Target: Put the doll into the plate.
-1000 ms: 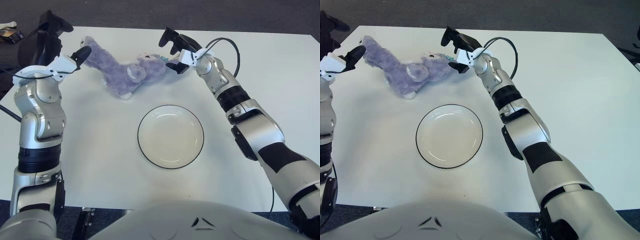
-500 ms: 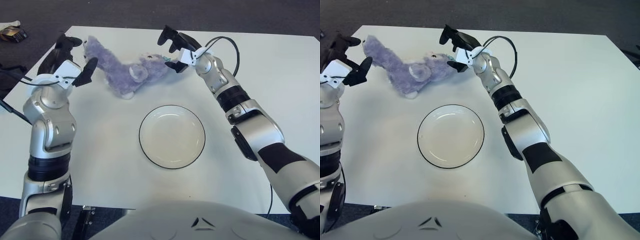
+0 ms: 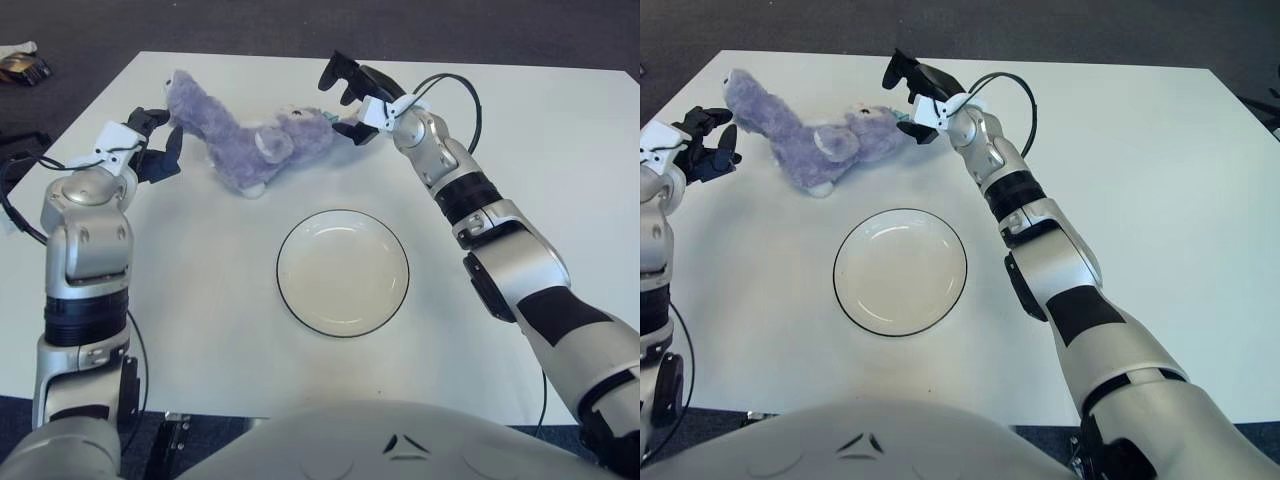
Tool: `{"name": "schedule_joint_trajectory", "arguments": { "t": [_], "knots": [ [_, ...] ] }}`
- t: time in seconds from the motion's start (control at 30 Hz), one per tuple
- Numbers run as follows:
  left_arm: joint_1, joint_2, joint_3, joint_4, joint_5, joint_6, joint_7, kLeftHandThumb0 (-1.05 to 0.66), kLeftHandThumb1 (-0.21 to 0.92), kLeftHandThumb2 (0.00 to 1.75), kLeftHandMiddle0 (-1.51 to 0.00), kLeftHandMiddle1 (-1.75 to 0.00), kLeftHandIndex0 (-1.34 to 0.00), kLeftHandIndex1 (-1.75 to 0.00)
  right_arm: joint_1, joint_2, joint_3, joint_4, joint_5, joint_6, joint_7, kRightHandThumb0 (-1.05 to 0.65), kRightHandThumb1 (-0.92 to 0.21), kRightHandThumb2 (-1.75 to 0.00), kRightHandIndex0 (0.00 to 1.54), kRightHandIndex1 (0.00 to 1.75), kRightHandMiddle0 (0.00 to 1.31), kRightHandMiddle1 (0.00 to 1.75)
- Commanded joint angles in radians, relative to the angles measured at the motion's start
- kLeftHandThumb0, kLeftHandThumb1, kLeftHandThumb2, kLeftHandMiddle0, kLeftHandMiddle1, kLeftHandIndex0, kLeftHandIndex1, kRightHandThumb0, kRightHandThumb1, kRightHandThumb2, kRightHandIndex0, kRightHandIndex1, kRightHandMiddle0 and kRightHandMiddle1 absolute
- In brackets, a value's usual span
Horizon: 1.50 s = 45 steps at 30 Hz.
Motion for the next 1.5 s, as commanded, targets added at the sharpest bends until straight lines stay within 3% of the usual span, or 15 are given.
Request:
{"name": "schedule_joint_trajectory", "arguments": {
  "t": [0.0,0.23,0.83,1.3,1.47],
  "knots": [
    [-0.033,-0.032,0.037,0.007,-0.081,0.013,0.014,-0.9,0.92,0.95,-0.2,-0.8,0.0,-0.41,0.005,-0.006,-0.001,0.0,0.003,-0.011,-0.008,-0.46,-0.38,-1.04,0.33,1.08,0.0,1.36],
    [-0.043,-0.091,0.077,0.013,-0.181,0.027,0.088,-0.86,0.92,0.88,-0.13,-0.82,0.0,-0.3,0.005,-0.007,-0.002,0.005,0.006,-0.024,-0.01,-0.46,-0.4,-1.03,0.37,1.11,0.0,1.35],
    [-0.067,-0.151,0.08,0.073,-0.296,0.0,0.242,-0.83,0.92,0.77,-0.07,-0.81,0.0,-0.1,0.009,-0.007,-0.003,-0.001,0.007,-0.017,-0.005,-0.47,-0.42,-1.02,0.33,1.08,0.0,1.33],
    [-0.127,-0.17,0.099,0.219,-0.363,-0.033,0.323,-0.8,0.92,0.65,-0.1,-0.92,0.0,0.0,0.011,-0.012,0.004,-0.014,-0.004,-0.003,0.002,-0.47,-0.46,-1.0,0.34,1.08,0.0,1.32],
    [-0.144,-0.178,0.114,0.258,-0.395,-0.029,0.348,-0.81,0.92,0.57,-0.17,-1.11,0.0,0.0,0.014,-0.011,0.004,-0.019,-0.003,0.006,0.002,-0.48,-0.47,-0.99,0.34,1.07,0.0,1.31]
  ]
}}
